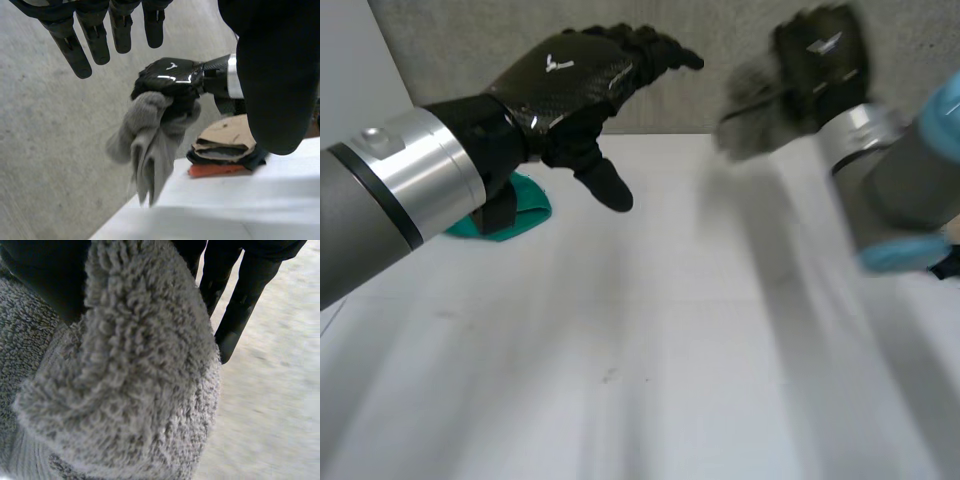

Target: Fold the laundry.

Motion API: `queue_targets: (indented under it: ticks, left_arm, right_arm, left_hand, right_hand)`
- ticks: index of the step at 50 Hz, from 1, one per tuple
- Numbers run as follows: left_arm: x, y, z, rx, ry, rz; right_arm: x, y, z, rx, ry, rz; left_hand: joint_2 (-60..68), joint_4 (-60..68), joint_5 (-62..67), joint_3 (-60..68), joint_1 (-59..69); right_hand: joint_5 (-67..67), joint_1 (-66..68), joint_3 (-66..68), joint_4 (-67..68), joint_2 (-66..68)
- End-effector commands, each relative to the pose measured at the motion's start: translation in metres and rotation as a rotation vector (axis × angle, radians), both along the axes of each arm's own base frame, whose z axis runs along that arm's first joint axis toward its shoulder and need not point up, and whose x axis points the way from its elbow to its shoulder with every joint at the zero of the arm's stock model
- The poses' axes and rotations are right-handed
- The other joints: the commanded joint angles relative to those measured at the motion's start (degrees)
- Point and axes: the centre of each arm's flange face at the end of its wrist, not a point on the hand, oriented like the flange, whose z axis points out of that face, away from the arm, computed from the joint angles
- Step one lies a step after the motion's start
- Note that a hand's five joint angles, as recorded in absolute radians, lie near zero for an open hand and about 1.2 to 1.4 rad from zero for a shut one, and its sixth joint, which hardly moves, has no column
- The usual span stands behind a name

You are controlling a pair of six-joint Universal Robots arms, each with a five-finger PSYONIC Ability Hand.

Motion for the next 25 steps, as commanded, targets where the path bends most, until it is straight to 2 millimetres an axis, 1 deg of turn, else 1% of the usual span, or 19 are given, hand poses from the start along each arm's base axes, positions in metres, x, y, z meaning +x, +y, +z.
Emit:
queue_targets:
  ticks: [1, 2, 3, 4, 5, 6, 7, 8, 9, 10, 11, 14, 15, 18, 19, 22, 23, 24, 25]
  left_arm:
    - [-0.001, 0.002, 0.009, -0.006, 0.06, -0.011]
    - [-0.002, 0.003, 0.008, -0.004, 0.064, -0.013]
    - [-0.002, 0.002, 0.007, 0.0, 0.065, -0.013]
    - [-0.002, 0.002, 0.006, 0.004, 0.067, -0.014]
    - [-0.002, 0.001, 0.001, 0.02, 0.062, -0.014]
    - [-0.002, 0.001, -0.002, 0.03, 0.057, -0.013]
    - [-0.003, 0.001, -0.007, 0.042, 0.05, -0.016]
    - [-0.003, 0.001, -0.008, 0.041, 0.05, -0.016]
    - [-0.004, 0.0, -0.013, 0.056, 0.043, -0.015]
    - [-0.004, 0.0, -0.014, 0.057, 0.043, -0.017]
    - [-0.004, -0.001, -0.016, 0.061, 0.041, -0.015]
    - [-0.007, -0.004, -0.027, 0.091, 0.028, -0.014]
    - [-0.007, -0.005, -0.029, 0.097, 0.027, -0.016]
    - [-0.011, -0.005, -0.037, 0.118, 0.015, -0.024]
    - [-0.012, -0.004, -0.039, 0.122, 0.011, -0.028]
    - [-0.016, -0.002, -0.046, 0.136, 0.0, -0.04]
    - [-0.017, -0.002, -0.046, 0.136, -0.002, -0.043]
    - [-0.018, -0.001, -0.047, 0.134, -0.005, -0.046]
    - [-0.018, -0.001, -0.046, 0.132, -0.004, -0.046]
  right_arm:
    - [-0.096, -0.069, 0.04, -0.083, -0.006, -0.103]
    - [-0.108, -0.075, 0.042, -0.085, -0.006, -0.106]
    - [-0.135, -0.088, 0.042, -0.086, -0.004, -0.12]
    - [-0.15, -0.095, 0.04, -0.082, -0.006, -0.13]
    - [-0.16, -0.101, 0.035, -0.07, -0.006, -0.141]
    - [-0.186, -0.115, 0.015, -0.025, -0.001, -0.149]
    - [-0.195, -0.12, 0.006, -0.007, 0.0, -0.152]
    - [-0.215, -0.13, -0.008, 0.017, 0.005, -0.162]
    - [-0.222, -0.134, -0.014, 0.026, 0.01, -0.16]
    - [-0.228, -0.137, -0.02, 0.035, 0.013, -0.158]
    - [-0.244, -0.145, -0.041, 0.071, 0.025, -0.147]
    - [-0.262, -0.154, -0.085, 0.157, 0.039, -0.093]
    - [-0.268, -0.156, -0.113, 0.209, 0.051, -0.036]
    - [-0.273, -0.157, -0.144, 0.26, 0.063, 0.035]
    - [-0.278, -0.156, -0.159, 0.285, 0.063, 0.058]
    - [-0.289, -0.156, -0.169, 0.303, 0.063, 0.035]
    - [-0.297, -0.155, -0.169, 0.302, 0.067, 0.007]
    - [-0.299, -0.154, -0.169, 0.305, 0.067, -0.004]
    - [-0.301, -0.154, -0.166, 0.303, 0.066, -0.013]
  left_hand:
    - [-0.69, -0.55, -1.55, -0.9, -0.19]
    - [-0.69, -0.55, -1.55, -0.9, -0.19]
    - [-0.69, -0.55, -1.55, -0.9, -0.19]
    - [-0.69, -0.55, -1.55, -0.9, -0.19]
    - [-0.69, -0.55, -1.55, -0.9, -0.19]
    - [-0.69, -0.55, -1.55, -0.9, -0.19]
    - [-0.69, -0.55, -1.55, -0.9, -0.19]
    - [-0.69, -0.55, -1.55, -0.9, -0.19]
    - [-0.69, -0.55, -1.55, -0.9, -0.19]
    - [-0.69, -0.55, -1.55, -0.9, -0.19]
    - [-0.52, -0.39, -1.38, -0.74, -0.03]
    - [-0.52, -0.39, -1.38, -0.73, -0.02]
    - [-0.52, -0.39, -1.38, -0.73, -0.02]
    - [-0.52, -0.39, -1.38, -0.73, -0.02]
    - [-0.52, -0.39, -1.38, -0.73, -0.02]
    - [-0.35, -0.22, -1.21, -0.57, 0.14]
    - [-0.35, -0.22, -1.21, -0.57, 0.14]
    - [-0.35, -0.22, -1.21, -0.57, 0.14]
    - [-0.35, -0.22, -1.21, -0.57, 0.14]
  right_hand:
    - [16.9, 20.3, 14.49, 11.63, 14.54]
    - [16.9, 20.3, 14.49, 11.63, 14.54]
    - [16.9, 20.3, 14.49, 11.63, 14.54]
    - [16.9, 20.3, 14.49, 11.63, 14.54]
    - [16.9, 20.3, 14.49, 11.63, 14.54]
    - [16.9, 20.3, 14.49, 11.63, 14.54]
    - [16.9, 20.3, 14.49, 11.63, 14.54]
    - [16.9, 20.3, 14.49, 11.63, 14.54]
    - [16.9, 20.3, 14.49, 11.63, 14.54]
    - [16.9, 20.3, 14.49, 11.63, 14.54]
    - [16.9, 20.3, 14.49, 11.63, 14.54]
    - [16.9, 20.3, 14.49, 11.63, 14.54]
    - [16.9, 20.3, 14.49, 11.63, 14.54]
    - [16.9, 20.3, 14.49, 11.63, 14.54]
    - [16.9, 20.3, 14.49, 11.63, 14.54]
    - [16.9, 20.3, 14.49, 11.63, 14.54]
    - [16.9, 20.3, 14.49, 11.63, 14.54]
    - [16.9, 20.3, 14.49, 11.63, 14.54]
    - [-2.36, 1.04, -4.77, -7.63, -4.72]
